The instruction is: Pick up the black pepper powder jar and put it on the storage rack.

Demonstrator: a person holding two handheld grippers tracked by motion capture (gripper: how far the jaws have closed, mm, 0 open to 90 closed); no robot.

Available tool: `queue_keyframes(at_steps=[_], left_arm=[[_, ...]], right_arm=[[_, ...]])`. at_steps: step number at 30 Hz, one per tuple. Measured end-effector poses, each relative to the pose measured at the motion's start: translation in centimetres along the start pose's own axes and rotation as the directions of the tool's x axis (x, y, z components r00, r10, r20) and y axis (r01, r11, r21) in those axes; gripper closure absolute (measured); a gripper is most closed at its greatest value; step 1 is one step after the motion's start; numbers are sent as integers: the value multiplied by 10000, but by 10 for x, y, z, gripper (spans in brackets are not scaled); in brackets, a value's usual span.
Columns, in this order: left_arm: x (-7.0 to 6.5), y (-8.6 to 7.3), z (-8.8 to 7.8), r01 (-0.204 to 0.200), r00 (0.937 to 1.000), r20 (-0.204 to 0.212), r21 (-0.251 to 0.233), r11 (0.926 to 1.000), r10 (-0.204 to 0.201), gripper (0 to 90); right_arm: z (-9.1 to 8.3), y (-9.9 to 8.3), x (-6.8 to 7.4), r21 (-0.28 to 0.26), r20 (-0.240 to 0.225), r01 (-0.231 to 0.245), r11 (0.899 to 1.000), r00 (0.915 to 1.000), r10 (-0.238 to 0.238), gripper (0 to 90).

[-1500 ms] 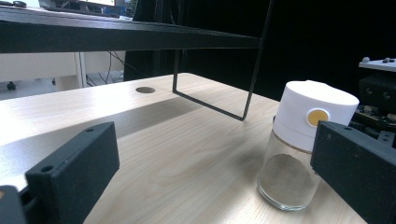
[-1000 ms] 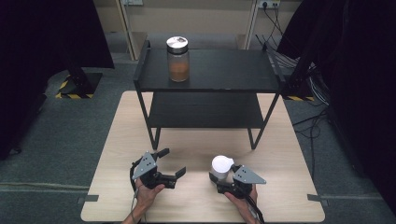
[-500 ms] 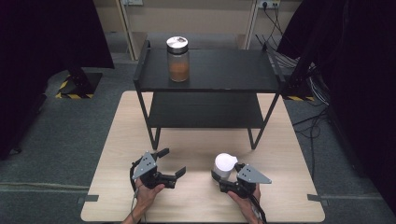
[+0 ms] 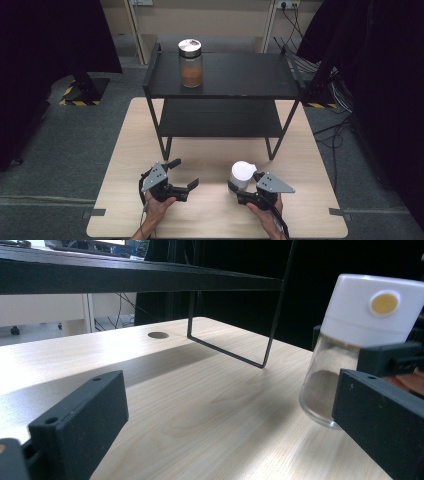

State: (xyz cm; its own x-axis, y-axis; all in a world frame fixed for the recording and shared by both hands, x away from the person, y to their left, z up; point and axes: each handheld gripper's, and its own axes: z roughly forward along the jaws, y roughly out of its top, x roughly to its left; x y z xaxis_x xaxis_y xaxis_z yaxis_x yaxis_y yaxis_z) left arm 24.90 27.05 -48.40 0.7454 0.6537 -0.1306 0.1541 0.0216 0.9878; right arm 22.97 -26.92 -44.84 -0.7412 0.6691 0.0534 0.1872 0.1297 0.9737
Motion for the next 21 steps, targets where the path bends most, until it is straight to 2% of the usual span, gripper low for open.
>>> queue_keyframes(at_steps=[7,10,15,21], left_arm=[[1,0,0,46,10000,-42,-29,10000,-46,8],[1,0,-1,54,10000,-50,-29,10000,-54,8],[1,0,-1,64,10000,-57,-35,10000,-64,10],[1,0,-1,65,10000,-59,-47,10000,-66,10]], right_arm=[[-3,22,-5,-93,-167,67,9999,9998,-68,308],[-3,37,-6,76,-195,39,10000,9998,-38,309],[-6,62,-9,-11,-418,167,9999,9990,-168,309],[-7,99,-10,-87,-453,494,9987,9977,-497,309]])
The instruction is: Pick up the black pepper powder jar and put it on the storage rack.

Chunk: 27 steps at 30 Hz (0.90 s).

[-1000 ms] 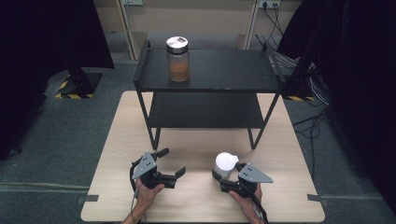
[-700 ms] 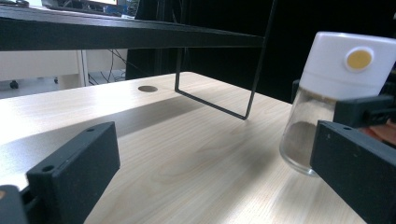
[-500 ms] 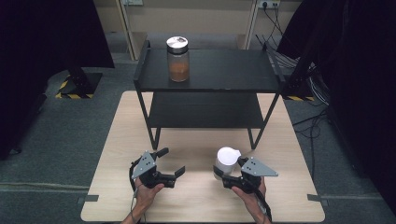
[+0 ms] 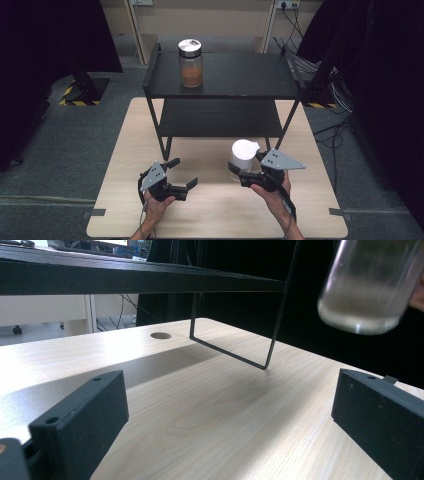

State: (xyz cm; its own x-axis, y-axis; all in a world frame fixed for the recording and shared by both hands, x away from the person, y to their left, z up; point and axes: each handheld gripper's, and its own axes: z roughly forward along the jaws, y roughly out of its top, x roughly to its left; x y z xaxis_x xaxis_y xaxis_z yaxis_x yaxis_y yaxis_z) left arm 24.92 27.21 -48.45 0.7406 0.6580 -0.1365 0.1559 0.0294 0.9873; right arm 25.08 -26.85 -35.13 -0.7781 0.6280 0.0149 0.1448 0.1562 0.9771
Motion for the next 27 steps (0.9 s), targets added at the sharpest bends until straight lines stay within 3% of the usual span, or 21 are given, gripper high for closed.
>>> queue_keyframes(at_steps=[5,27], left_arm=[[0,0,0,9,10000,6,17,10000,-9,12],[1,0,1,3,10000,34,49,10000,-3,14]], right_arm=[[1,32,-3,-59,-109,195,9998,9997,-196,309],[15,148,-23,-65,-560,204,9998,9982,-207,309]])
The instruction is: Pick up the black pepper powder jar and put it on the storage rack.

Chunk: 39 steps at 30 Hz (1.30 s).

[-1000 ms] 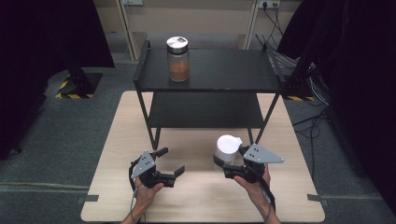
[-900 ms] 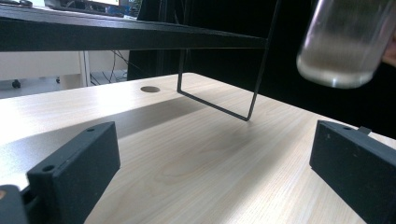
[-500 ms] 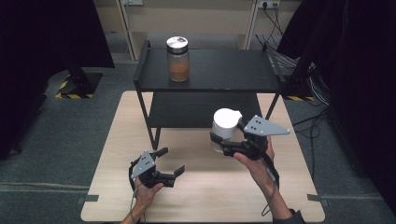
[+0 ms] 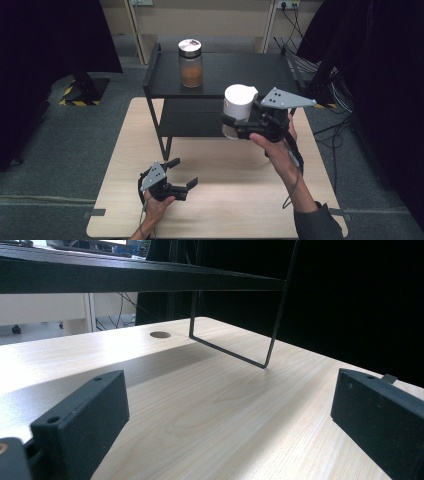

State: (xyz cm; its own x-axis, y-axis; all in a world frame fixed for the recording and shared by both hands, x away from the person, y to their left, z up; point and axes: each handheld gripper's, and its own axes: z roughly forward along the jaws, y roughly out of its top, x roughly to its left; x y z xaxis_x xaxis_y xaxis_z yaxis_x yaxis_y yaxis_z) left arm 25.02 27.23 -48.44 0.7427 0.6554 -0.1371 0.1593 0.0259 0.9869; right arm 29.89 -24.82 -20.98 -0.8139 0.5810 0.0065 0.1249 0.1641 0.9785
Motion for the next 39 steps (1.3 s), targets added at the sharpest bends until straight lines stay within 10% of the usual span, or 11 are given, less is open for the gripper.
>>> queue_keyframes(at_steps=[19,39], left_arm=[[1,0,-1,65,10000,29,-79,9999,-65,14],[2,0,-1,93,9999,85,-79,9999,-92,14]], right_arm=[[33,47,-8,-598,945,-247,9979,9951,302,310],[79,61,-13,-413,2723,-284,9987,9614,386,309]])
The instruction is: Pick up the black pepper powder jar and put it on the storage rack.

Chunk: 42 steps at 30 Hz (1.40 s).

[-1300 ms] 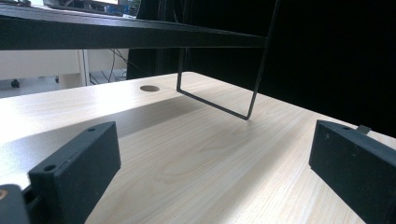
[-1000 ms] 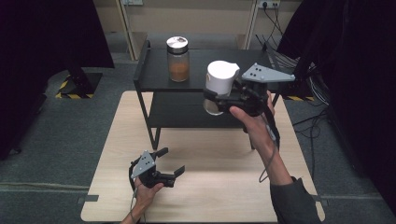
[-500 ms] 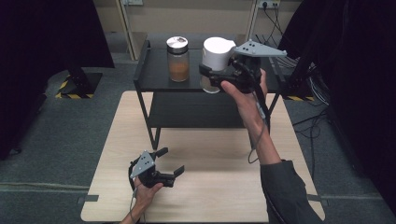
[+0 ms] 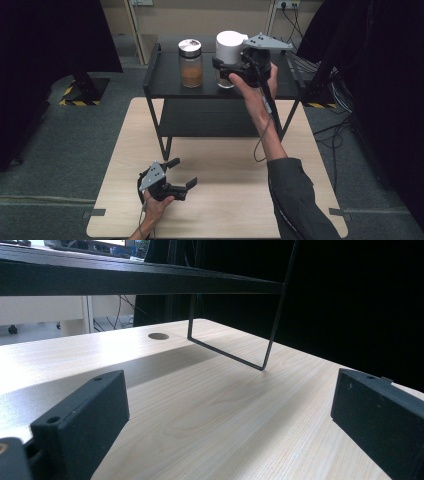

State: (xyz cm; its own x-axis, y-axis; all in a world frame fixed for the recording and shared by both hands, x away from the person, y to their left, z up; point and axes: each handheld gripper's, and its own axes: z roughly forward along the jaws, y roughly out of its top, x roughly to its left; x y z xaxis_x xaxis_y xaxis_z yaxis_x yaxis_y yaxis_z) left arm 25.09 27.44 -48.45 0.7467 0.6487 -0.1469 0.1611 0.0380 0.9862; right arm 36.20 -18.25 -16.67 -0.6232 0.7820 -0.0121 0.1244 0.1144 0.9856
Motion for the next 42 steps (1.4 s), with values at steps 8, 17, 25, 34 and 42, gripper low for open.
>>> queue_keyframes(at_steps=[8,17,25,34,42], left_arm=[[0,0,0,23,10000,32,-9,10000,-23,14],[0,0,0,31,10000,24,8,10000,-31,14],[0,0,0,6,10000,33,15,10000,-6,14],[0,0,1,-23,10000,41,63,10000,23,14],[0,-1,1,-23,10000,36,61,10000,23,14]], right_arm=[[11,-1,2,155,483,-148,9998,9987,140,309],[14,-6,-1,90,642,-251,9996,9976,245,309],[15,-7,-2,169,609,-288,9994,9978,277,202],[6,-18,-9,-345,229,-646,9973,9976,654,4],[-11,-24,-5,-671,65,-754,9949,9971,760,4]])
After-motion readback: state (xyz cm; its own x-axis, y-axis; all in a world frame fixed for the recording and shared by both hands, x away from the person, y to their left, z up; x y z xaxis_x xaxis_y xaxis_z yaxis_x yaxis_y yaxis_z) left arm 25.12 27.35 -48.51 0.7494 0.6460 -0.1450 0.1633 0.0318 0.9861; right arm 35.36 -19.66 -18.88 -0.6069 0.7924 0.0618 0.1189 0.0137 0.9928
